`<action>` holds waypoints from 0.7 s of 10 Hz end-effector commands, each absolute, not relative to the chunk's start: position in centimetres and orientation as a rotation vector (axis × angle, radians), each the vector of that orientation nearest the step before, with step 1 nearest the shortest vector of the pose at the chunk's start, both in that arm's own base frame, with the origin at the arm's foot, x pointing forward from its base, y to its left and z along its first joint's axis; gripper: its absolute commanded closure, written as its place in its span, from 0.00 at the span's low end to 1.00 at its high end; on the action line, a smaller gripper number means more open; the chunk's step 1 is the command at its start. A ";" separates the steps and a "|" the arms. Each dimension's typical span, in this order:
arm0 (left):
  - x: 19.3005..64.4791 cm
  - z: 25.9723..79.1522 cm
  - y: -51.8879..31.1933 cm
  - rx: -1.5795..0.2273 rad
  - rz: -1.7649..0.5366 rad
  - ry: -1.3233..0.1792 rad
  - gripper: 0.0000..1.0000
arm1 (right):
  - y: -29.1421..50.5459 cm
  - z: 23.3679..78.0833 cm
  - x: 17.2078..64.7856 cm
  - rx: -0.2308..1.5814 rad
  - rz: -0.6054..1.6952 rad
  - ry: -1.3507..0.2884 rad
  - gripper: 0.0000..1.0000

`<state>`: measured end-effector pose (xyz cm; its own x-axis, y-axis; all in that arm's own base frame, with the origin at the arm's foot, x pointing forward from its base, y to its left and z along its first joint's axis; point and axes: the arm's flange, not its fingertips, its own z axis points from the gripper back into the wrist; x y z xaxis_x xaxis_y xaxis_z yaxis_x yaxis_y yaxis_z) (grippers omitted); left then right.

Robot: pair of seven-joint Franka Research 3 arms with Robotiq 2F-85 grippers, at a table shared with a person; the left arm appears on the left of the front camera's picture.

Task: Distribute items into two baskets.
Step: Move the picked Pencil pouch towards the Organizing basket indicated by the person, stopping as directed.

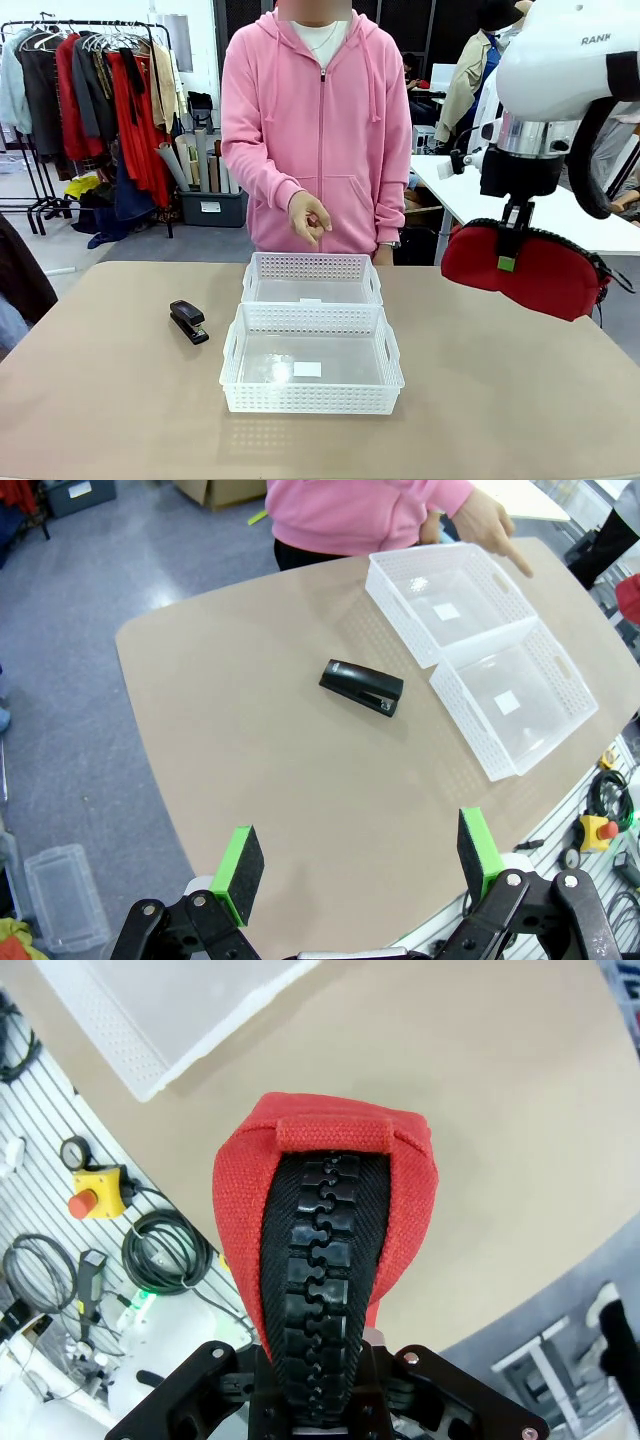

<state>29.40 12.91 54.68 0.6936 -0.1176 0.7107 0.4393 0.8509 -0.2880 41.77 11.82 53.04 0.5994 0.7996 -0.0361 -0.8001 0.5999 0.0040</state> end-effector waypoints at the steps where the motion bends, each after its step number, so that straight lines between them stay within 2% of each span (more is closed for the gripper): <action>1: 29.4 54.7 12.9 -0.466 -0.325 -0.748 0.00 | 11.2 52.0 41.0 0.037 1.008 0.003 1.00; 7: 29.4 54.7 12.9 -0.466 -0.325 -0.748 0.00 | 14.6 50.1 39.9 0.067 1.244 -0.019 1.00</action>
<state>29.40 12.91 54.68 0.6936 -0.1175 0.7107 0.4392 0.8510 -0.2880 39.84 14.21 50.53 0.3801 0.9249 0.0118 -0.9246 0.3796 0.0307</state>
